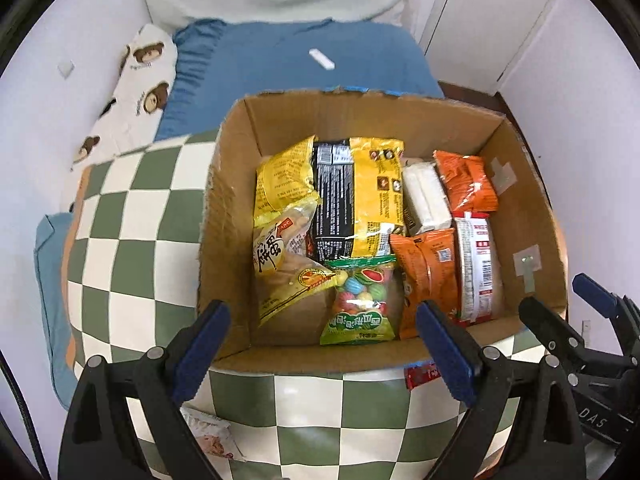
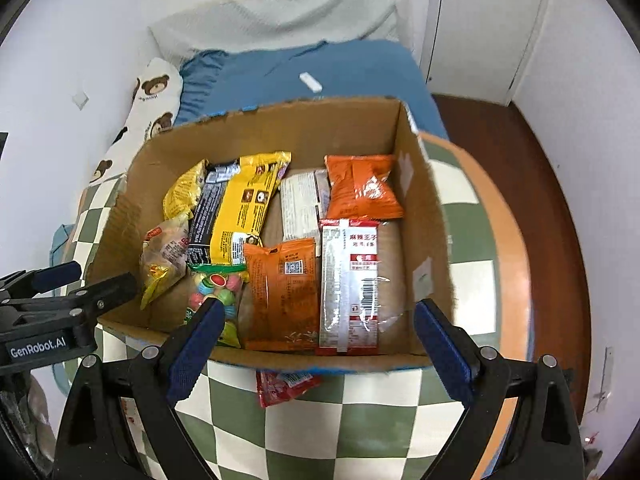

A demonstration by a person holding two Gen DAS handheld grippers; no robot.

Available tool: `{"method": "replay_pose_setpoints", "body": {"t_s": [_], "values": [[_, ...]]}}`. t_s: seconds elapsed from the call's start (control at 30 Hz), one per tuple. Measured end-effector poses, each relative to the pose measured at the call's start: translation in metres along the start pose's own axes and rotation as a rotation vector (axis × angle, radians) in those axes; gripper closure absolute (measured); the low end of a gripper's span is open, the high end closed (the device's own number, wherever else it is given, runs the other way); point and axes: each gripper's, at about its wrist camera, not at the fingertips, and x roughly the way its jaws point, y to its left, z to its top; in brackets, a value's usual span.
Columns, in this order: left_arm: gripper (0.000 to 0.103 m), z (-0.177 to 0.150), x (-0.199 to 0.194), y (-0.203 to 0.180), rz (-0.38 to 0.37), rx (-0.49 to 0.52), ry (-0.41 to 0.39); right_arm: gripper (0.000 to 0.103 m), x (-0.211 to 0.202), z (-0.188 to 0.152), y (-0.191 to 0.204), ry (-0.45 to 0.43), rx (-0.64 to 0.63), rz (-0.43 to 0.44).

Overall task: Organize snacks
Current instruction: 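Grasp the small white-red packet with the left tool while the right tool grasps the brown packet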

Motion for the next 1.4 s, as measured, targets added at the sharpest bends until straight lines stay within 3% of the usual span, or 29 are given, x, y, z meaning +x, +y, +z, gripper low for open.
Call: {"method": "replay_pose_setpoints", "body": {"t_s": [0.63,0.93,1.07,1.23,1.4], "values": [[0.007,-0.085,-0.123,-0.012,0.024,0.013,-0.352,0.006,-0.129,-0.061,0.007,-0.283,-0.032,0.02],[0.007,-0.116,-0.139,-0.014,0.049,0.022,-0.397,0.006,-0.161,-0.094,0.004,-0.343,0.001,0.054],[0.007,-0.134,-0.126,-0.01,0.035,0.016,-0.333,0.006,-0.157,-0.111,-0.003,-0.286,0.025,0.092],[0.007,-0.18,-0.079,-0.009,0.042,0.05,-0.155,0.006,-0.117,-0.162,-0.014,-0.086,0.057,0.128],[0.008,-0.236,0.011,0.007,-0.011,0.043,0.18,0.01,-0.055,-0.232,-0.037,0.165,0.135,0.121]]}}
